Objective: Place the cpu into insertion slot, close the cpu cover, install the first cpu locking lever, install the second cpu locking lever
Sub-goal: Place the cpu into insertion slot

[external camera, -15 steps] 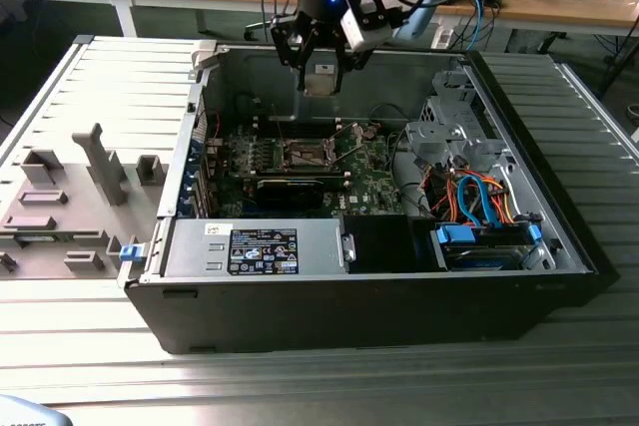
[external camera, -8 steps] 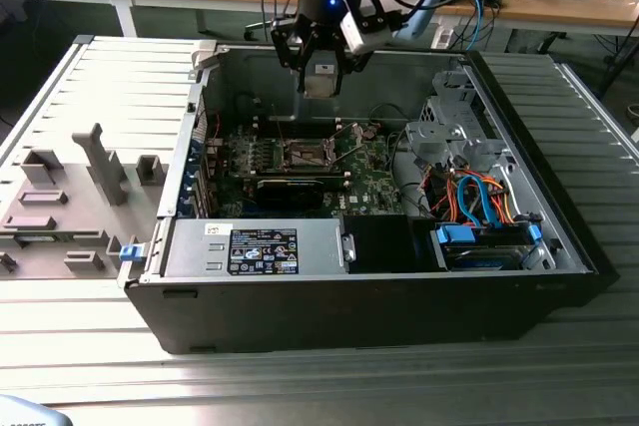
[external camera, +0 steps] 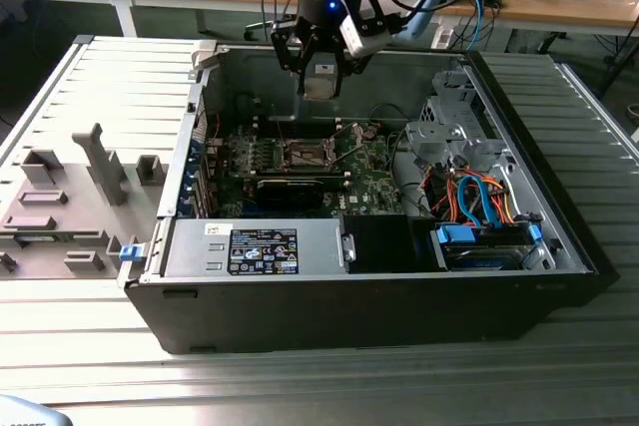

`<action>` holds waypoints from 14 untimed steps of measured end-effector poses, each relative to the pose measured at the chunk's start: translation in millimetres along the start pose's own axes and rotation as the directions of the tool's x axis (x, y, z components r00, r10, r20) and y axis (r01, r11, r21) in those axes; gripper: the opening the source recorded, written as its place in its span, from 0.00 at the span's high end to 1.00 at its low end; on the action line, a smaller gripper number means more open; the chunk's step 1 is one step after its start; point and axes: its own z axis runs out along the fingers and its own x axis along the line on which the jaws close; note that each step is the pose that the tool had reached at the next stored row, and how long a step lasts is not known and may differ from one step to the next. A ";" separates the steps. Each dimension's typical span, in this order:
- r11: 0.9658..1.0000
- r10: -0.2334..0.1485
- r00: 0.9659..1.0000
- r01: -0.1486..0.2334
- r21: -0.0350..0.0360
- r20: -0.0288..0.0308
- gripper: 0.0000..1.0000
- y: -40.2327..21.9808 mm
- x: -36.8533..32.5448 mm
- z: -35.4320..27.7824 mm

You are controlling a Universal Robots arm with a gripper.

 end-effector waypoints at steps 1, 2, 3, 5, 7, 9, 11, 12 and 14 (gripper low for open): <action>1.000 0.000 1.000 0.000 0.000 0.000 0.45 0.0 0.0 0.3; 1.000 0.000 1.000 0.000 0.000 0.000 0.45 -0.1 0.0 0.8; 1.000 0.000 1.000 0.000 0.000 0.000 0.45 -0.1 0.0 1.1; 1.000 0.000 1.000 0.000 0.000 0.000 0.45 -0.2 0.0 1.8; 1.000 0.000 1.000 0.000 0.000 0.000 0.45 -0.2 0.0 2.6; 1.000 0.000 1.000 0.000 0.000 0.000 0.45 -0.3 -0.1 3.3; 1.000 0.000 1.000 0.000 0.000 0.000 0.45 -0.4 -0.1 4.1; 1.000 0.000 1.000 0.000 0.000 0.000 0.45 -0.4 -0.1 4.5; 1.000 0.000 1.000 0.000 0.000 0.000 0.45 -0.5 -0.1 5.5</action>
